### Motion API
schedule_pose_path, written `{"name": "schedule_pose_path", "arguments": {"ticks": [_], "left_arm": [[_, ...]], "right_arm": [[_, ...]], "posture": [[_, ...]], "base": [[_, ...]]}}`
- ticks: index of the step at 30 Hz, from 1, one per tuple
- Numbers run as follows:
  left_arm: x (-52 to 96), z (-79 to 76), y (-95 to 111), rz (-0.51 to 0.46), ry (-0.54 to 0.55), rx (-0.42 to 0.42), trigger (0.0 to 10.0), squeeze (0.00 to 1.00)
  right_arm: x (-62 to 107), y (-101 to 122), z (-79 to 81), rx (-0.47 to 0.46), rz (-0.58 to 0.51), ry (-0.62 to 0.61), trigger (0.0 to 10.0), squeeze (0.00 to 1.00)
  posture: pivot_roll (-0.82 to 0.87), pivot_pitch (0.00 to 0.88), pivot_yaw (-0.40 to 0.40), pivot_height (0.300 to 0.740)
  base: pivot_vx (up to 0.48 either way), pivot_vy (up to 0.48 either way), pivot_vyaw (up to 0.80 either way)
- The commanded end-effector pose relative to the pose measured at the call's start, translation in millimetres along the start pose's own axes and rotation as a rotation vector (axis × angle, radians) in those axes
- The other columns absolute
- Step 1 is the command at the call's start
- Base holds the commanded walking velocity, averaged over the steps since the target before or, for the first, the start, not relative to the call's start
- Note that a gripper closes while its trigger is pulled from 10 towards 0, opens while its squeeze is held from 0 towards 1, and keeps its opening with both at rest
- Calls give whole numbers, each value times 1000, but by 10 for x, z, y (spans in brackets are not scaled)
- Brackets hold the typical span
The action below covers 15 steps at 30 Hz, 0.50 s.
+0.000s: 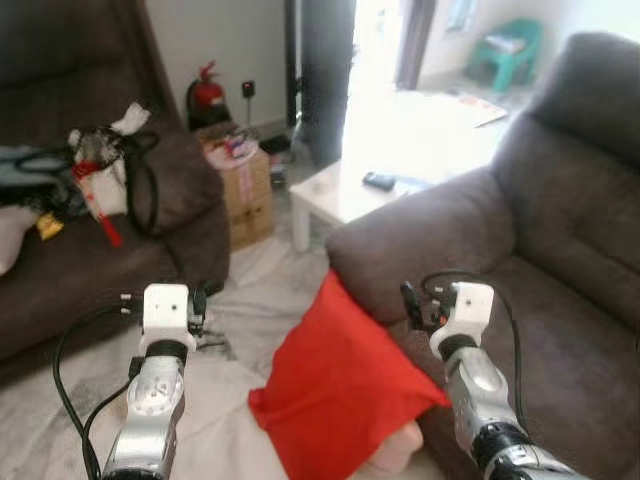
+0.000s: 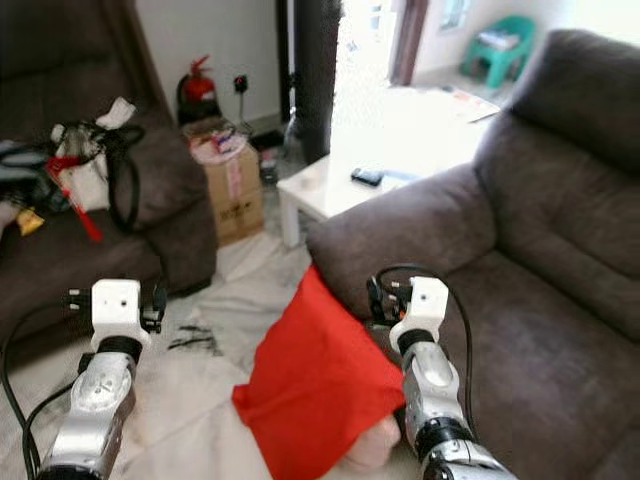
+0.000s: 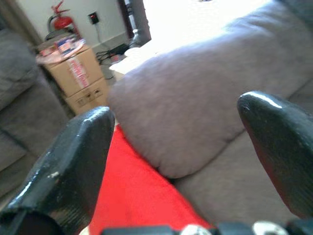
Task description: Move the pillow to the sofa from floor
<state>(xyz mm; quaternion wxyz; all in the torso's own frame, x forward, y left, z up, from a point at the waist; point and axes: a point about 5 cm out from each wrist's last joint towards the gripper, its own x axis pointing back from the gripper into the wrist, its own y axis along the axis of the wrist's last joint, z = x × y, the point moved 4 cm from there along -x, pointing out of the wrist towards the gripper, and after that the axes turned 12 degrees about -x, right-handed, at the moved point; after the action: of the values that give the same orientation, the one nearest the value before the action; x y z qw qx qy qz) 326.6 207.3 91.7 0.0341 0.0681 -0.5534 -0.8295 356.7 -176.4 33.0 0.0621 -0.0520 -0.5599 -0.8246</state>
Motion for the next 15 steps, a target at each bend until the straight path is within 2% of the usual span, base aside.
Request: {"name": "schedule_pose_path", "arguments": {"ticks": [1, 11, 15], "left_arm": [[-19, -6, 54, -15, -6, 2, 10000, 0], [-20, -9, 67, -19, -5, 0, 10000, 0], [-21, -23, 72, -20, -8, 0, 10000, 0]], "right_arm": [[-12, 42, -9, -7, -16, -6, 10000, 0], [-27, 16, 28, -9, 4, 5, 10000, 0], [-26, 10, 40, -12, 5, 12, 10000, 0]], "posture": [[81, 11, -4, 740], [83, 9, -7, 740], [80, 11, -7, 740]], "base": [[300, 0, 0], [304, 0, 0], [305, 0, -450]]}}
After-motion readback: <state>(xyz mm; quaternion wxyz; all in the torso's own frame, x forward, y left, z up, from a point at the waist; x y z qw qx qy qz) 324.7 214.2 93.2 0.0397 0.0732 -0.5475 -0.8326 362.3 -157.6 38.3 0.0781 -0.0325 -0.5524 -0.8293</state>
